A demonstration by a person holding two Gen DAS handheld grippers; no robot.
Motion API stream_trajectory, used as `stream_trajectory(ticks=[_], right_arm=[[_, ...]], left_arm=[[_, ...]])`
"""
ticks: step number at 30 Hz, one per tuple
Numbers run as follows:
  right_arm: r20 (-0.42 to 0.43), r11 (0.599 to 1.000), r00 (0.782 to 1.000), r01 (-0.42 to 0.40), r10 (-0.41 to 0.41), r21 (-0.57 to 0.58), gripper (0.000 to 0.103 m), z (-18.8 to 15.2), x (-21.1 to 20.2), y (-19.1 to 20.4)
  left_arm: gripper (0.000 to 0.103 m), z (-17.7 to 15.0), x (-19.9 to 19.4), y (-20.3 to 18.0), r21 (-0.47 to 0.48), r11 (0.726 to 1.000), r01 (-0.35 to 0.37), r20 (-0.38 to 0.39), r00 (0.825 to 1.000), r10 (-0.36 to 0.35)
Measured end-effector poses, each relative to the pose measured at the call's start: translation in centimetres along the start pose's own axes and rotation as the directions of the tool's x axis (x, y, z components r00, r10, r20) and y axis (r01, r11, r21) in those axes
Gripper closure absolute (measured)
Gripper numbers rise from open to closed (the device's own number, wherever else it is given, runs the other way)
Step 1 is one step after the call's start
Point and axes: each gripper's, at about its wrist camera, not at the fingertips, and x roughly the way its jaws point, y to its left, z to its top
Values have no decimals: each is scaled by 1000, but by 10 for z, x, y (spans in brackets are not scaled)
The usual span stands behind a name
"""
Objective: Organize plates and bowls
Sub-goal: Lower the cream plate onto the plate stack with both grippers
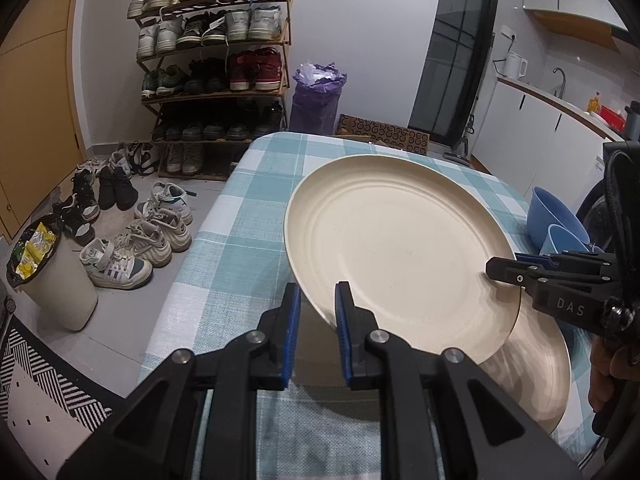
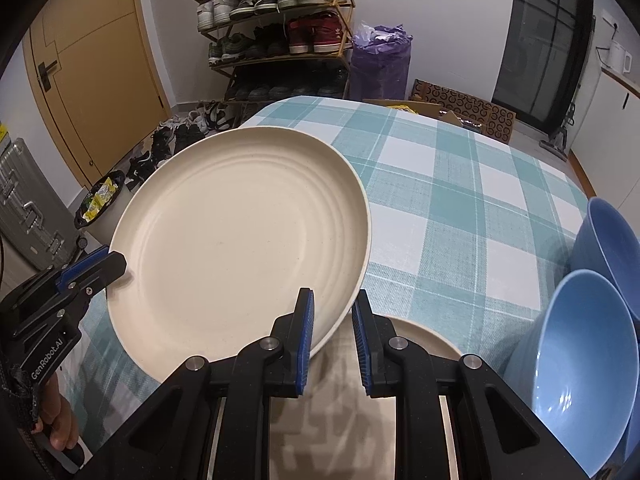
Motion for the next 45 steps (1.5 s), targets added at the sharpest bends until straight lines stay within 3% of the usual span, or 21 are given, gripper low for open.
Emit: stream_trajectory(ticks=[23, 45], right_arm=[[-29, 995, 999, 22, -19, 98, 83, -44, -24, -41], [-63, 986, 997, 52, -43, 159, 81, -86, -41, -60]], left_arm=[[88, -7, -3, -45, 108, 992, 72, -34, 997, -69], [88, -17, -2, -79, 212, 973, 95, -86, 993, -78]])
